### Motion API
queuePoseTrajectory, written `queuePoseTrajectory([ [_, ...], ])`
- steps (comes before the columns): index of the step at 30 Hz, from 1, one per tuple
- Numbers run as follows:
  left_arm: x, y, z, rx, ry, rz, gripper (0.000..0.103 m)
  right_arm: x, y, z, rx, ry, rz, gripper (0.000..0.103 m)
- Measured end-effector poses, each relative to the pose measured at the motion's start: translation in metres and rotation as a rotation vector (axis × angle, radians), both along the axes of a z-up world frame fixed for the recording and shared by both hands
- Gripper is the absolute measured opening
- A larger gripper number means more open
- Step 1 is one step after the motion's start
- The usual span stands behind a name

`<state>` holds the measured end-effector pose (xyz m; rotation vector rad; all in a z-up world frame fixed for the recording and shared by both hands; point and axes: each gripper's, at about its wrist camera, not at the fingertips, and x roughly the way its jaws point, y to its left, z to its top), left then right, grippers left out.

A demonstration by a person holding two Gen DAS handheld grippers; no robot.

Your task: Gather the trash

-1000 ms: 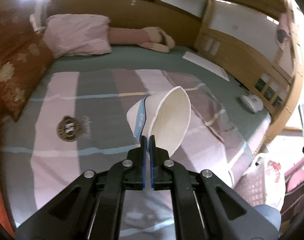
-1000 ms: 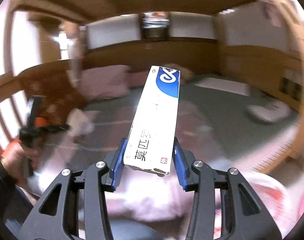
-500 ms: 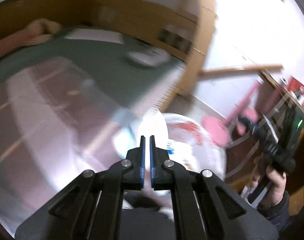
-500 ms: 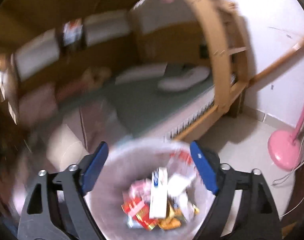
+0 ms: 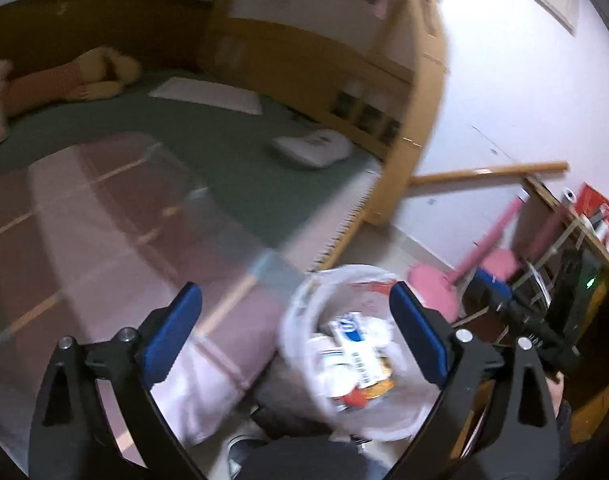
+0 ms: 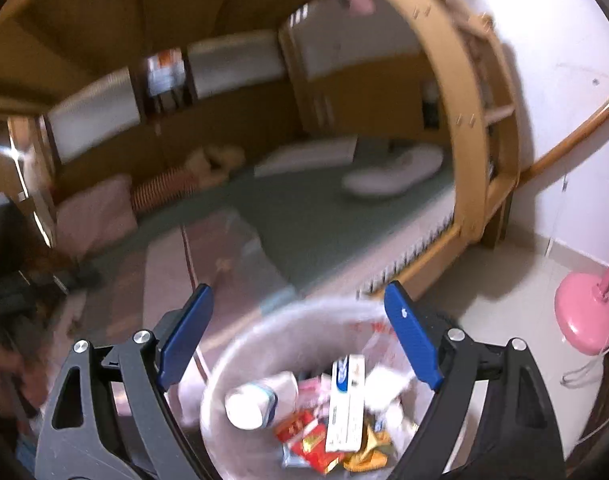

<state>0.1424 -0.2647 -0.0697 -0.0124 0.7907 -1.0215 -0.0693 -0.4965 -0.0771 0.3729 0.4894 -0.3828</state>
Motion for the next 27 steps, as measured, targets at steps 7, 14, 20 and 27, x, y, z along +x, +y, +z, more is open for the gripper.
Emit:
queuePoseTrajectory([
  [7,0.032,0.092,-0.002,0.070,-0.088,0.212,0.099,0.039,0.040,0.008,0.014,-0.026,0.103,0.086],
  [14,0.076,0.191,0.009,0.131,-0.116,0.526,0.099,0.153,0.158,0.035,-0.067,-0.030,0.380,0.100],
  [20,0.103,0.259,-0.001,0.144,-0.128,0.741,0.099,0.268,0.266,0.023,-0.054,0.097,0.593,0.100],
  [27,0.113,0.284,-0.017,0.237,-0.123,0.871,0.100,0.320,0.310,0.001,-0.124,0.100,0.582,0.100],
])
